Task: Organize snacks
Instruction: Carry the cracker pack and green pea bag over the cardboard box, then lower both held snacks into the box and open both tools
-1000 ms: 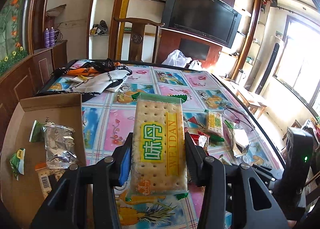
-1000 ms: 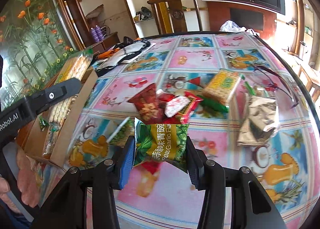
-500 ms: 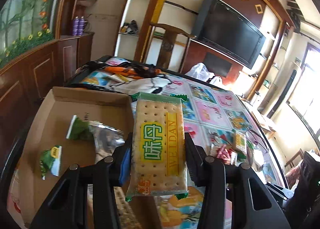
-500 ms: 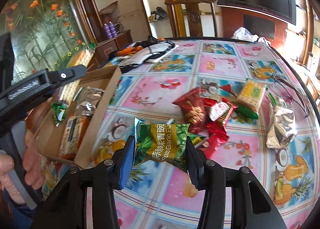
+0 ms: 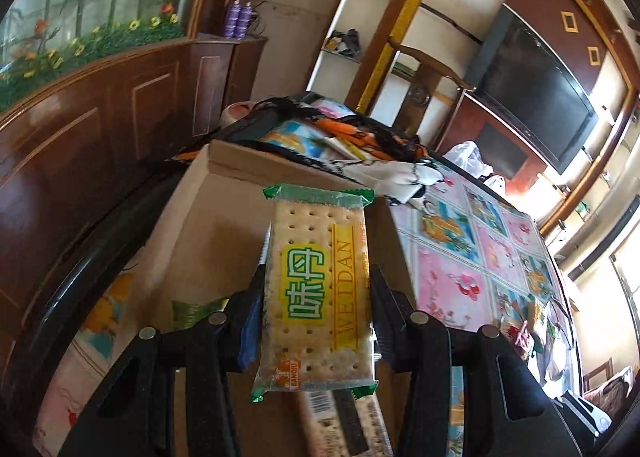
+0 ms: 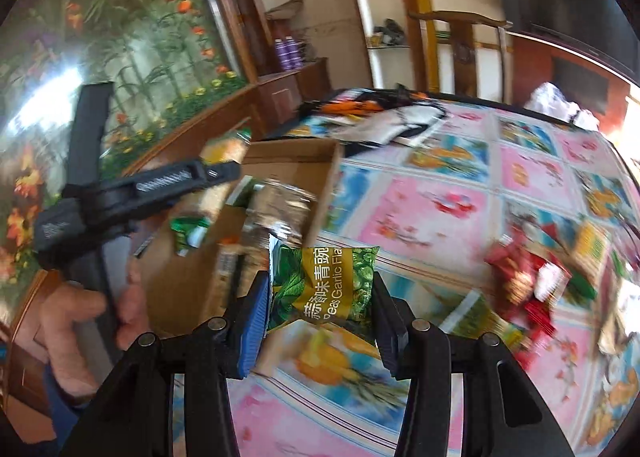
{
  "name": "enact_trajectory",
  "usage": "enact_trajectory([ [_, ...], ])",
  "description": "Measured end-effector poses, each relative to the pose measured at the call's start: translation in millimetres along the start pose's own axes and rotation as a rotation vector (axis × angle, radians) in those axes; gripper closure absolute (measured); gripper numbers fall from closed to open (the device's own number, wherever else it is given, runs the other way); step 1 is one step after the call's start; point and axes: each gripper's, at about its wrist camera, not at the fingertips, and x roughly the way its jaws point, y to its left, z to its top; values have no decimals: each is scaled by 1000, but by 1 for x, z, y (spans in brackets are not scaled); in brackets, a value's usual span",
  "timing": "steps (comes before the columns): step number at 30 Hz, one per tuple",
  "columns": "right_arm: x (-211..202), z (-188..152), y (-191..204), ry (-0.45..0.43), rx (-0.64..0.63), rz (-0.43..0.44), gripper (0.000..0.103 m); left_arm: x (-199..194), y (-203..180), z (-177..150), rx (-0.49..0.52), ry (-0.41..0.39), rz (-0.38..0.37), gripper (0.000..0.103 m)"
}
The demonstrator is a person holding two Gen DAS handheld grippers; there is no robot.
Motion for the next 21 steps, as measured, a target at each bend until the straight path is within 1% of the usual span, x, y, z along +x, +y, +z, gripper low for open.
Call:
enact_trajectory([
  [6, 41, 6, 31, 66, -33, 70, 52, 6, 16, 1, -15, 24, 40, 57],
  [10, 66, 2, 48, 104, -77, 82, 52, 11, 19, 1, -23, 39, 59, 57],
  [16, 88, -1, 42, 134, -83, 65, 52, 14, 19, 0, -13, 50, 83, 57],
  [18, 90, -3, 42, 147, -74, 81, 51, 12, 19, 0, -11, 48, 83, 57],
  [21, 92, -2, 44, 133, -85, 65, 51, 17, 20, -1, -10, 61, 92, 57],
])
